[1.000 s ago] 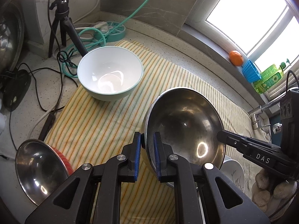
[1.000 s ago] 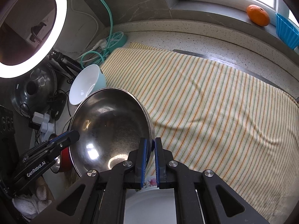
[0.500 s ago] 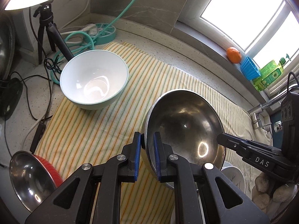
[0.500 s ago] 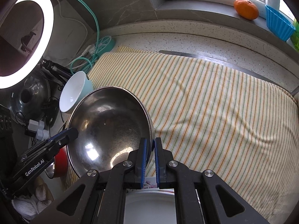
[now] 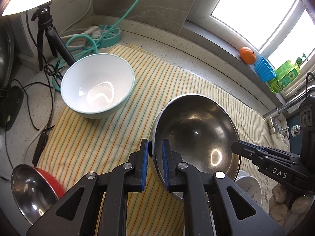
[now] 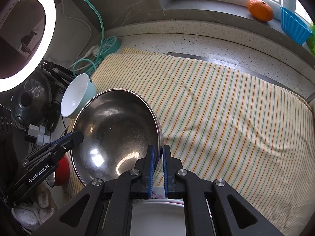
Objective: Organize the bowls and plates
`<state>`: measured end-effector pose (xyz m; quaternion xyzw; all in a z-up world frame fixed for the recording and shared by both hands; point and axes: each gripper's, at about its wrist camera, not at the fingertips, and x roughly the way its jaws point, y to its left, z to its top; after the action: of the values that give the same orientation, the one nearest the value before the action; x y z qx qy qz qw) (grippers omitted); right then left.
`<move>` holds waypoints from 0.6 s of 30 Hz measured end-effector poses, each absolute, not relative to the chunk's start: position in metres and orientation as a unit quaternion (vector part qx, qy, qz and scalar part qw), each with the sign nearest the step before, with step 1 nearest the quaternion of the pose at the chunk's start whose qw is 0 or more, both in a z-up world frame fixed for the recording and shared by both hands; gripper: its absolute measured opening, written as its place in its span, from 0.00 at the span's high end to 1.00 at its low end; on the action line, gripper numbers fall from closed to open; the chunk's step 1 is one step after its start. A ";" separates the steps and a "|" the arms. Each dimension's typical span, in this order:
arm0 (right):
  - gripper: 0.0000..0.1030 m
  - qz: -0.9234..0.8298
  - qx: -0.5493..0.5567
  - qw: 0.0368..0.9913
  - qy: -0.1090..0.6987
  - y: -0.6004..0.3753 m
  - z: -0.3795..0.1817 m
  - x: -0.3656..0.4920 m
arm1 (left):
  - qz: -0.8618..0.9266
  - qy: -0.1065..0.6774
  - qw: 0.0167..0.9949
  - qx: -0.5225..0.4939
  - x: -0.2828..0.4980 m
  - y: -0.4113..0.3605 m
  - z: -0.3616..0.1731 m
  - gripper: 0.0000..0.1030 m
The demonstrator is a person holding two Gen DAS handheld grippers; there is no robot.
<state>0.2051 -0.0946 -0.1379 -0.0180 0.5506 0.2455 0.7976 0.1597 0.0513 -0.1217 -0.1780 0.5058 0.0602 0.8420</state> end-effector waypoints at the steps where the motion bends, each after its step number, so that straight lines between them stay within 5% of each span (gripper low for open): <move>1: 0.91 0.246 -0.018 0.797 0.551 -0.094 -0.138 0.205 | 0.059 0.506 0.842 -0.177 0.160 0.051 -0.122 0.89; 18: 0.89 0.239 -0.028 0.817 0.524 -0.092 -0.121 0.196 | 0.067 0.485 0.855 -0.172 0.143 0.060 -0.101 0.89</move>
<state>0.1955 -0.0915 -0.1206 -0.0279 0.5242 0.2387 0.8170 0.1433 0.0596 -0.1010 -0.1716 0.4846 0.0666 0.8551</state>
